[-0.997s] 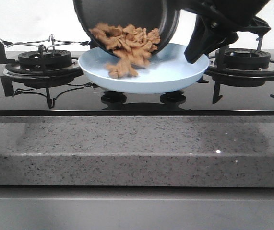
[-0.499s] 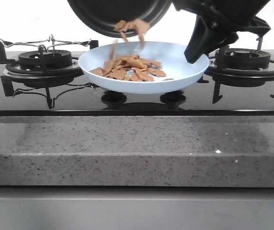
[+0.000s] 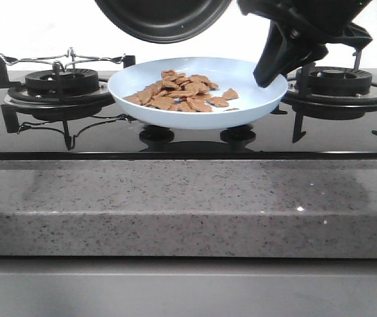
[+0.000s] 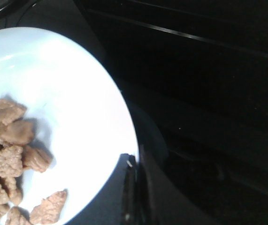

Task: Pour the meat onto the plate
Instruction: 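Tilt the pan with the left gripper, pouring meat onto the plate, then return the empty pan with the left gripper onto its burner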

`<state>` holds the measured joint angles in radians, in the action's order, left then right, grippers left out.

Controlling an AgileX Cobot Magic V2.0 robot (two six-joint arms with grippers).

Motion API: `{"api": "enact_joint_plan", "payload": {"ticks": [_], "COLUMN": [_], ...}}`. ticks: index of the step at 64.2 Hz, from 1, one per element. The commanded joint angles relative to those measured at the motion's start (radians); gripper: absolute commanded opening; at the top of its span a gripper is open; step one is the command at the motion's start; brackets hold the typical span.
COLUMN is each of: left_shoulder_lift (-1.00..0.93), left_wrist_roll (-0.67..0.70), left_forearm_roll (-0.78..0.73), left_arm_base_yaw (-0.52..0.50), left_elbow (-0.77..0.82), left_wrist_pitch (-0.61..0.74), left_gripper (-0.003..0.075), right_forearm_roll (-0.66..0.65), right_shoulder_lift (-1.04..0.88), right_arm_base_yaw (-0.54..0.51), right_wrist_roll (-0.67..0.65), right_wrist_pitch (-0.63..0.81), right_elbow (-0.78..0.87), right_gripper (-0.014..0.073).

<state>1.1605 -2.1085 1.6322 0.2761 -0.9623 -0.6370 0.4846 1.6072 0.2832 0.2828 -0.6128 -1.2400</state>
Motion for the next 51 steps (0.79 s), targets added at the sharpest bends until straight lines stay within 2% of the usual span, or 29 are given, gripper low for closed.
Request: {"api": "enact_joint_plan", "payload": {"ticks": [1,10,20,43,51], "left_shoulder_lift": [-0.028,-0.028,-0.028,0.093,0.165], "left_wrist_roll": [0.062,0.165,0.311,0.864,0.989], "left_forearm_roll": [0.096,0.101,0.103,0.125,0.189], "left_arm_base_yaw": [0.007,0.0,-0.063,-0.371,-0.447], "left_elbow": [-0.038,-0.038,-0.038,-0.121,-0.124], "left_wrist_pitch": [0.01,0.083,0.098,0.012,-0.044], "left_gripper": [0.0018,0.0018,0.0018,0.0018,0.0018], "right_forearm_roll": [-0.001,-0.001,-0.001,-0.001,-0.001], "right_shoulder_lift": [-0.029,-0.029,-0.029,-0.029,-0.029], "right_arm_base_yaw": [-0.002,-0.002,-0.002,-0.002,-0.002], "right_wrist_roll": [0.01,0.01,0.01,0.01,0.01], "right_wrist_pitch": [0.036,0.036,0.036,0.036,0.036], "right_elbow": [-0.022,-0.022,-0.022,-0.022,-0.022], "right_gripper": [-0.0067,-0.0067,-0.0067,-0.0067,-0.0067]}}
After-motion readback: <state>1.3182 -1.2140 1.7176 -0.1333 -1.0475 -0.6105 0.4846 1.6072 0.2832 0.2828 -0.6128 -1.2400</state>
